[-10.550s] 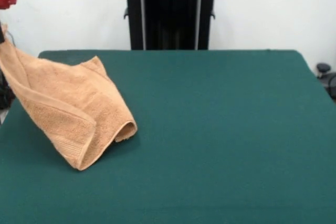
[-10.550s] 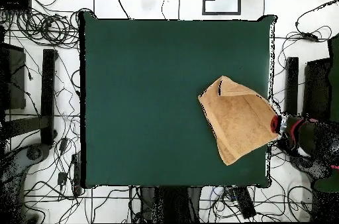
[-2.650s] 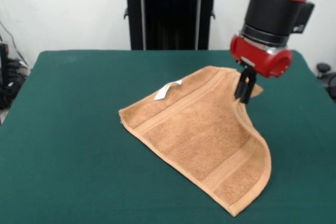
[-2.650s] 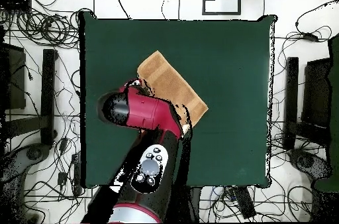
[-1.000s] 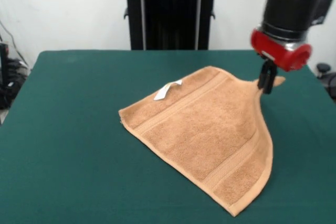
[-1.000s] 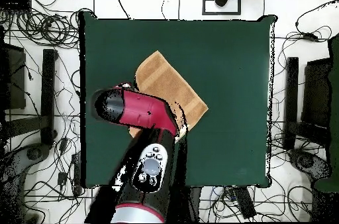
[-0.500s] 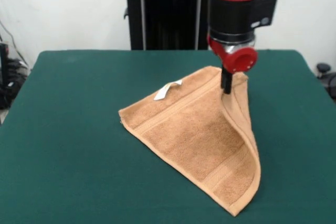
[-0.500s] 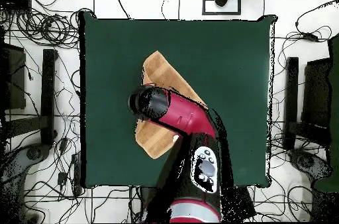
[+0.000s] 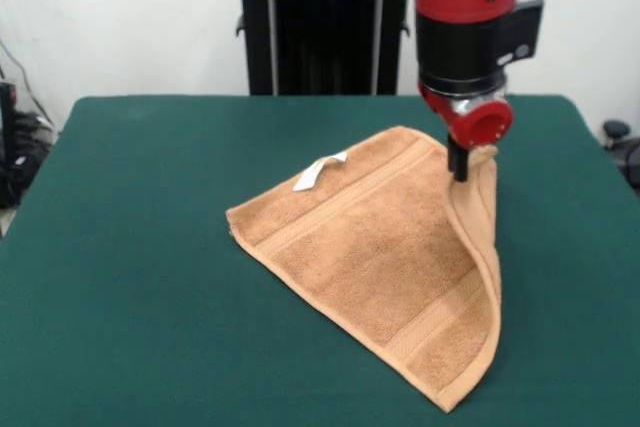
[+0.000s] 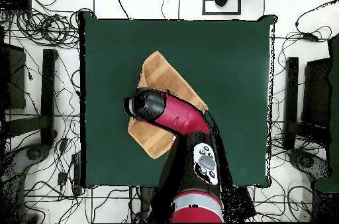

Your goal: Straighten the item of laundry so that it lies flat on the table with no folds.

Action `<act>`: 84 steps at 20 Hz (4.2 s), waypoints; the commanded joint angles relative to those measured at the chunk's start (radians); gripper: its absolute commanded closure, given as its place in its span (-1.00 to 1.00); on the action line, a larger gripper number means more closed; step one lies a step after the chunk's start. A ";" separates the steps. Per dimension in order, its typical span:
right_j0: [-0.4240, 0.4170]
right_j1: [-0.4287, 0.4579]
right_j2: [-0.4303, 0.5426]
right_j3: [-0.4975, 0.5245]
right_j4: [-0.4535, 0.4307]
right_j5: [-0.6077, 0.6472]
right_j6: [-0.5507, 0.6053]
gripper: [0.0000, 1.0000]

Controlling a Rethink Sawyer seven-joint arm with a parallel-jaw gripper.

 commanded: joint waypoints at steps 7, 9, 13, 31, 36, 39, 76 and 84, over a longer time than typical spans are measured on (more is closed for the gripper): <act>0.057 0.009 0.106 0.057 0.040 0.033 0.121 1.00; 0.073 0.013 0.092 0.047 0.038 0.031 0.136 1.00; 0.134 0.041 0.047 -0.005 0.041 0.047 0.205 1.00; 0.233 0.086 -0.054 -0.067 0.079 0.069 0.236 1.00; 0.216 0.088 -0.054 -0.037 0.066 0.005 0.199 -1.00; 0.235 0.094 -0.085 -0.045 0.055 0.007 0.216 -1.00; 0.121 0.020 -0.083 0.085 -0.060 -0.035 -0.008 -1.00; 0.095 -0.003 -0.062 0.100 -0.103 -0.025 0.001 -1.00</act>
